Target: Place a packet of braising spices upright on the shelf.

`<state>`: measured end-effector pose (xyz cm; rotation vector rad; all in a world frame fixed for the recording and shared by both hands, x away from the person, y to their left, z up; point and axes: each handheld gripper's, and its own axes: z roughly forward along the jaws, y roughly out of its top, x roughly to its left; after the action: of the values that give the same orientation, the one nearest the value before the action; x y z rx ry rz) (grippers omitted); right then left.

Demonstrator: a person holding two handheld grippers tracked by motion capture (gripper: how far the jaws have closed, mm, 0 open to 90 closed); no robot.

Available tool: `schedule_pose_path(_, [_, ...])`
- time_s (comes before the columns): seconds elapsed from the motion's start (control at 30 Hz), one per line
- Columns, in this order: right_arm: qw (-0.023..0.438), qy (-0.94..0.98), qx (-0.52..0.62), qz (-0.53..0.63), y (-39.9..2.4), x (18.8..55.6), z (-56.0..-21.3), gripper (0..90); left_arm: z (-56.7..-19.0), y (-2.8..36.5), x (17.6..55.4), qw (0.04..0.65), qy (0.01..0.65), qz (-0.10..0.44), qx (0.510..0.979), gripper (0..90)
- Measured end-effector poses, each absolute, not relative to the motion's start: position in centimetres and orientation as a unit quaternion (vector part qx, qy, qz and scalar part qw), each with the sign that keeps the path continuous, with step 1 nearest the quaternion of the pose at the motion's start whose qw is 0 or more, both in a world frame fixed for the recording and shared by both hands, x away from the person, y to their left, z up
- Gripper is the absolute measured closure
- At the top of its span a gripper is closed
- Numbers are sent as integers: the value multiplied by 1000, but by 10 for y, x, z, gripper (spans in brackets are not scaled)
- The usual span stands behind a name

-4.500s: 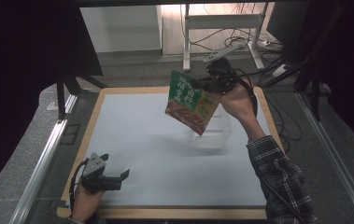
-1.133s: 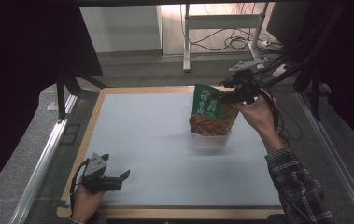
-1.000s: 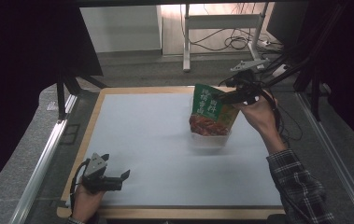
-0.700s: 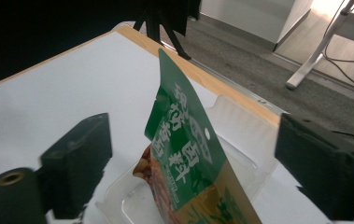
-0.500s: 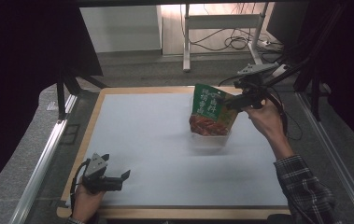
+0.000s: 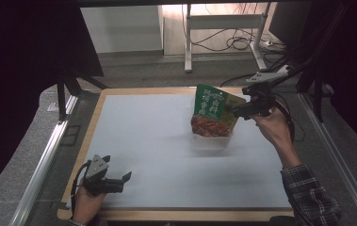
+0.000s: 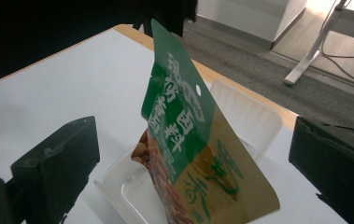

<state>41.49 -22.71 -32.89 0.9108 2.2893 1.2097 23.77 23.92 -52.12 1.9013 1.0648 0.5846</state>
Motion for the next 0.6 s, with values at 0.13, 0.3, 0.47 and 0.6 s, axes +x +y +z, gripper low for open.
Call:
schedule_pose_path(0.13, [196,817,324,434,-231,410,-333,15,-521,239,238,428,426,234,761,0])
schedule_pose_path(0.3, [198,818,322,434,-235,403,-337,12,-521,239,237,427,426,233,763,0])
schedule_pose_path(0.47, [196,817,324,435,-239,398,-343,11,-521,239,237,427,426,232,763,0])
schedule_pose_path(0.6, [198,818,323,433,-242,393,-346,10,-521,239,237,427,426,233,763,0])
